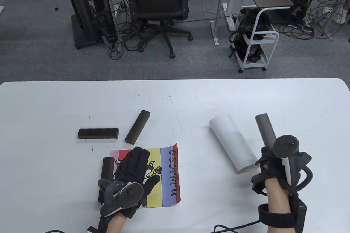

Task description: Unroll posters and secure with paperweights

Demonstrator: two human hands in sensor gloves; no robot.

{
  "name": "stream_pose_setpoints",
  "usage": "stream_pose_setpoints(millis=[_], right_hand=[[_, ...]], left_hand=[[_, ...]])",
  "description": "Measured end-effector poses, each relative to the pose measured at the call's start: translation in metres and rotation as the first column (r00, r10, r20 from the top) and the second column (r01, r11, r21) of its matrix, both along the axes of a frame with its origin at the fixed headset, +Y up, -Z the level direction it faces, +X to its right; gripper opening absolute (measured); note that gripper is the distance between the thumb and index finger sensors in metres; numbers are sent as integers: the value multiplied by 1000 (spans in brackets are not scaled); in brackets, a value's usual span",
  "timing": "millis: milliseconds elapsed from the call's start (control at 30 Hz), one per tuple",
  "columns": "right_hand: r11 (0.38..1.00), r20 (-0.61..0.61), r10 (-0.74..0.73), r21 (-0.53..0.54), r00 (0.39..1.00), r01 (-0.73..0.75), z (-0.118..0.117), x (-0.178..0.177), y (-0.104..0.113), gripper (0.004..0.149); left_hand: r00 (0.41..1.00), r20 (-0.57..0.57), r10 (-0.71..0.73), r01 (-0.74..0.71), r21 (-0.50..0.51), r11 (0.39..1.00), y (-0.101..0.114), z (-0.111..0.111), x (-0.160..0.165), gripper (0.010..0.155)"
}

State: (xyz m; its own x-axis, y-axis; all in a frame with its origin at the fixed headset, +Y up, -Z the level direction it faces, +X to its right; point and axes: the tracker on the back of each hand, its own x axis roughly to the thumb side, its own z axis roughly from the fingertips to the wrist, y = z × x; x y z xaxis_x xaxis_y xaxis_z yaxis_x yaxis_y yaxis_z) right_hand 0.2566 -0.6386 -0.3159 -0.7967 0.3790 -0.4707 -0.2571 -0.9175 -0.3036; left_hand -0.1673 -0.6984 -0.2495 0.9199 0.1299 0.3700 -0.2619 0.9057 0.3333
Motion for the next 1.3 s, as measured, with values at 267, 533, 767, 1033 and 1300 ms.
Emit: stream_pose_setpoints(millis=[267, 533, 767, 1033, 1300], right_hand=[[986, -407, 161, 99, 899, -132, 18, -104, 27, 70], [967, -676, 244, 115, 696, -227, 45, -181, -2, 70], [939, -799, 314, 182, 513, -292, 70, -219, -20, 70], [887, -811, 432, 302, 396, -349, 80, -216, -24, 70], [945, -790, 322, 305, 521, -122, 76, -185, -35, 76]], left_hand=[[998, 32, -54, 52, 71, 996, 6, 10, 14, 80], [986, 46, -159, 154, 106, 982, 4, 14, 27, 81], [970, 79, -231, 227, 60, 972, -4, 13, 36, 81], [947, 136, -290, 276, 111, 955, -3, 21, 54, 71], [984, 57, -166, 166, 4, 986, 1, 13, 45, 67]])
